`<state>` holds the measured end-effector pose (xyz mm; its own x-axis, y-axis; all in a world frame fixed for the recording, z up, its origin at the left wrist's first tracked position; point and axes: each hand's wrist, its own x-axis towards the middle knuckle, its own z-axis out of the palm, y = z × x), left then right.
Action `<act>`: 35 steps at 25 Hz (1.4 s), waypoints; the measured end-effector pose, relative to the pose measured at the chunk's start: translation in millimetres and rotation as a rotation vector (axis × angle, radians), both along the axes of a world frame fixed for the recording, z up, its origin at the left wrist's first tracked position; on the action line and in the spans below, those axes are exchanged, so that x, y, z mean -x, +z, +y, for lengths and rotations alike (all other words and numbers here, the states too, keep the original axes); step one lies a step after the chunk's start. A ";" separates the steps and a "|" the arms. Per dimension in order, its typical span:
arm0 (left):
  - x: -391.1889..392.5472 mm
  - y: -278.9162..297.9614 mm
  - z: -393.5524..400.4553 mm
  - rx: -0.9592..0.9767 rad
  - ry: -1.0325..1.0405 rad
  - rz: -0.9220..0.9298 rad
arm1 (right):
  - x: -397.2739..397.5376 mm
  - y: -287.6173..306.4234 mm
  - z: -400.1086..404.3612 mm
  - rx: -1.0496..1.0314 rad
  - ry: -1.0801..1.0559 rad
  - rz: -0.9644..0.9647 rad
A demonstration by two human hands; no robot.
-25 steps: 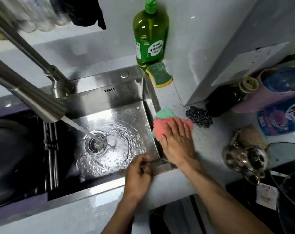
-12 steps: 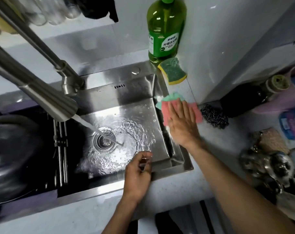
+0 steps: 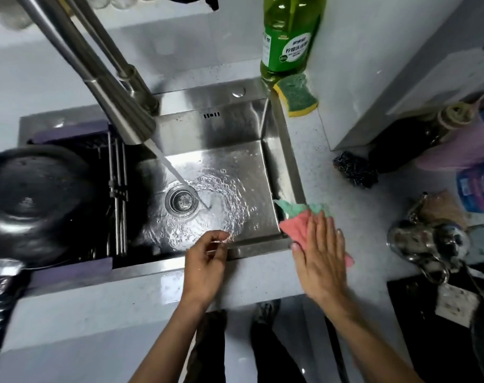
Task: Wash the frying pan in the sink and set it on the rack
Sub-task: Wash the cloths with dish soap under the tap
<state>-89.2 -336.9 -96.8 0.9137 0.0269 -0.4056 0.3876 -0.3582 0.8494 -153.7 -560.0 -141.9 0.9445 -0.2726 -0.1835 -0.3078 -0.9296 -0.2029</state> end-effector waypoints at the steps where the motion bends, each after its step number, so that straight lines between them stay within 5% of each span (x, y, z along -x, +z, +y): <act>1: 5.7 0.7 6.7 -0.011 0.025 0.013 | 17.9 2.2 37.2 -0.021 -0.005 0.031; 8: 30.6 14.4 63.3 -0.086 0.155 0.034 | 31.3 18.4 79.4 0.007 0.211 0.018; 11: 30.1 22.2 87.2 -0.129 0.174 -0.024 | 25.8 17.2 159.3 -0.105 0.241 0.037; 14: 28.9 27.2 138.2 -0.184 0.211 -0.077 | 33.6 9.7 256.2 -0.206 0.613 -0.008; 16: 25.9 27.8 181.5 -0.202 0.261 -0.069 | 28.7 0.9 253.0 -0.114 0.704 -0.059; 20: 27.7 22.8 274.6 -0.435 0.312 -0.132 | 25.4 -2.4 231.6 0.077 0.174 -0.047; 23: 37.5 13.5 354.6 -0.827 0.223 -0.059 | 26.0 1.1 349.4 0.021 0.063 0.025; 26: 41.3 10.7 402.3 -0.726 0.170 0.078 | 32.6 -3.0 485.2 -0.111 0.411 -0.022; 29: 34.7 14.2 424.6 -0.582 0.167 0.132 | 19.4 -3.3 494.4 -0.079 0.665 -0.027; 32: 23.1 24.8 441.7 -0.509 0.160 0.187 | 11.6 3.0 459.1 -0.078 0.331 -0.018; 35: 19.3 36.1 443.4 -0.481 0.142 0.173 | -5.7 20.2 517.9 -0.238 0.042 0.062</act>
<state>-108.5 106.5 -60.7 0.8083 0.3659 -0.4613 0.5806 -0.6253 0.5214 -148.0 -42.1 -121.6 0.9390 -0.1756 -0.2957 -0.2886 -0.8700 -0.3997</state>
